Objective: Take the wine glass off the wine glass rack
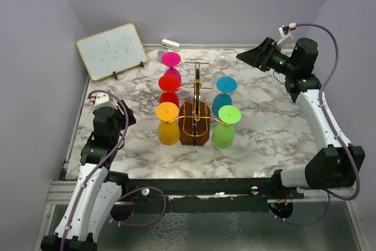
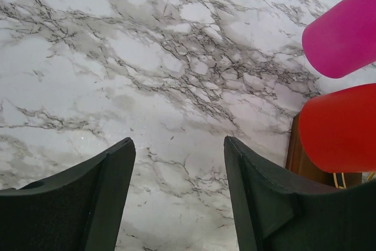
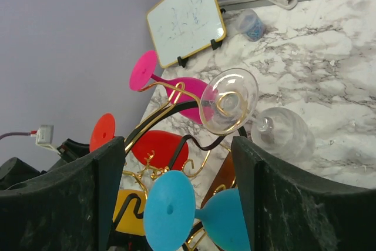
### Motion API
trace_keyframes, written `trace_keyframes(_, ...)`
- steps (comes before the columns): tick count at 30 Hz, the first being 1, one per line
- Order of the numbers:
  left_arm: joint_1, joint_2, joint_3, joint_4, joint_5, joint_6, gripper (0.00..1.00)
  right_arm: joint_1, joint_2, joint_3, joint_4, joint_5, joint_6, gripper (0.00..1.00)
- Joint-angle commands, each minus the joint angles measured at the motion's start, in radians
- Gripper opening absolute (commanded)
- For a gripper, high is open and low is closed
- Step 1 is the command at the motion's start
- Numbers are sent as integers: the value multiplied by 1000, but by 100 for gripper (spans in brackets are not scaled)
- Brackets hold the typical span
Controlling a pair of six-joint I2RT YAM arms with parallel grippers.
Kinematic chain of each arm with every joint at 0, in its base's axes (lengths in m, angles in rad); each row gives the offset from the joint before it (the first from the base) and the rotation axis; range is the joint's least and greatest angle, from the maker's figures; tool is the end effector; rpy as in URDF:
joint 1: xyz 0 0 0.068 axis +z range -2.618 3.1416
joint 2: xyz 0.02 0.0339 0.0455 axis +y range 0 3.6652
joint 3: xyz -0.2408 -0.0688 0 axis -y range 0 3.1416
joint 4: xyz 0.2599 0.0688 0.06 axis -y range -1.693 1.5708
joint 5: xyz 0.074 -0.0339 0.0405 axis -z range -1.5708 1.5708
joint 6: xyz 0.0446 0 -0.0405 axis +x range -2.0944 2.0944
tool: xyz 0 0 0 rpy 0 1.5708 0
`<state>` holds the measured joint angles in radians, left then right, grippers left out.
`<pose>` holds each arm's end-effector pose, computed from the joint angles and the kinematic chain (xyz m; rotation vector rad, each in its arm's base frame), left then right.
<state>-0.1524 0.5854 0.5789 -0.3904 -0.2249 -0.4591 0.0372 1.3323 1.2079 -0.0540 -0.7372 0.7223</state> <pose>0.1873 -0.0187 0.2594 -0.4440 1.9106 -0.1810 0.3324 0.0424 0.3558 0.0562 1.8562 1.1815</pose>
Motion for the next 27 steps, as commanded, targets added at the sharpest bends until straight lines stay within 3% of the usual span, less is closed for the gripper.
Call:
trace_keyframes(1,4,-4,16,-14,-37,-11,66,-2,82,113,-122,-66,-44,76)
trace_keyframes(9,5,-2,57,-85,-125,-36,71,-2,150,166,-176,-69,-47,71)
trace_keyframes(16,6,0,58,-87,-118,-39,71,0,256,297,-319,-30,-76,63)
trace_keyframes(27,7,-4,55,-84,-119,-40,70,25,390,403,-381,-39,-100,57)
